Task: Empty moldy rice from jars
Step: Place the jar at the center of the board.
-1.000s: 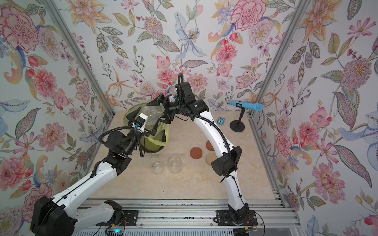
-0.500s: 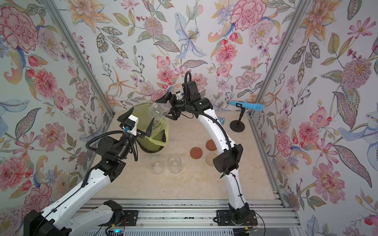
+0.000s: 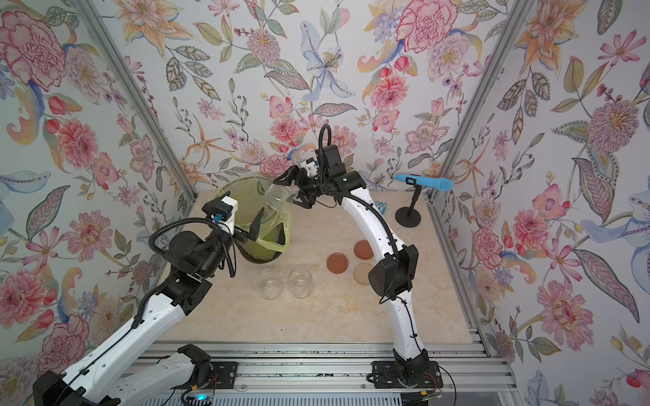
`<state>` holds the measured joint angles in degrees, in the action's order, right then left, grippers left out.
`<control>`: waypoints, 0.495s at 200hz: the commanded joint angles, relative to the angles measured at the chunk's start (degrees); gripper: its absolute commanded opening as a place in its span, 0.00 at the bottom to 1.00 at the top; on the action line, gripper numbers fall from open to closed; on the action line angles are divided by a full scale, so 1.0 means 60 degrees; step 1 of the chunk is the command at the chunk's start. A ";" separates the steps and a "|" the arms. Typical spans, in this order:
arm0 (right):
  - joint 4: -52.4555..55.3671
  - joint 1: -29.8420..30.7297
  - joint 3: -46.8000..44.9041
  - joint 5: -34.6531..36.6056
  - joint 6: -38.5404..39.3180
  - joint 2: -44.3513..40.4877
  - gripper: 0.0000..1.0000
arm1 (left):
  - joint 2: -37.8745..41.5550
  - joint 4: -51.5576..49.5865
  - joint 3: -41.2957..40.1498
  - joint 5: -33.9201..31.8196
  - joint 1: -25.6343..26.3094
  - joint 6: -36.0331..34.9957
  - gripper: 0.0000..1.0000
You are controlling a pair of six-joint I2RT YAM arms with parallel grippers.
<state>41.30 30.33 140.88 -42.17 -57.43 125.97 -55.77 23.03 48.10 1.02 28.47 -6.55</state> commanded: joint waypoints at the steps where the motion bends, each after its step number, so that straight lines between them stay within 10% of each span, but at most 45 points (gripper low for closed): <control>1: -0.0438 -0.0117 0.0034 0.0078 0.0739 -0.0940 0.00 | 0.0302 -0.0812 0.0319 -0.0139 0.0075 0.0356 1.00; 99: -0.0445 -0.0694 -0.1139 0.0976 0.2342 -0.1819 0.00 | 0.1258 -0.2699 0.0157 -0.0169 0.0076 0.0930 1.00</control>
<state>41.28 26.76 136.51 -38.63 -48.97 119.63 -49.63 10.63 48.16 0.99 28.47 -3.36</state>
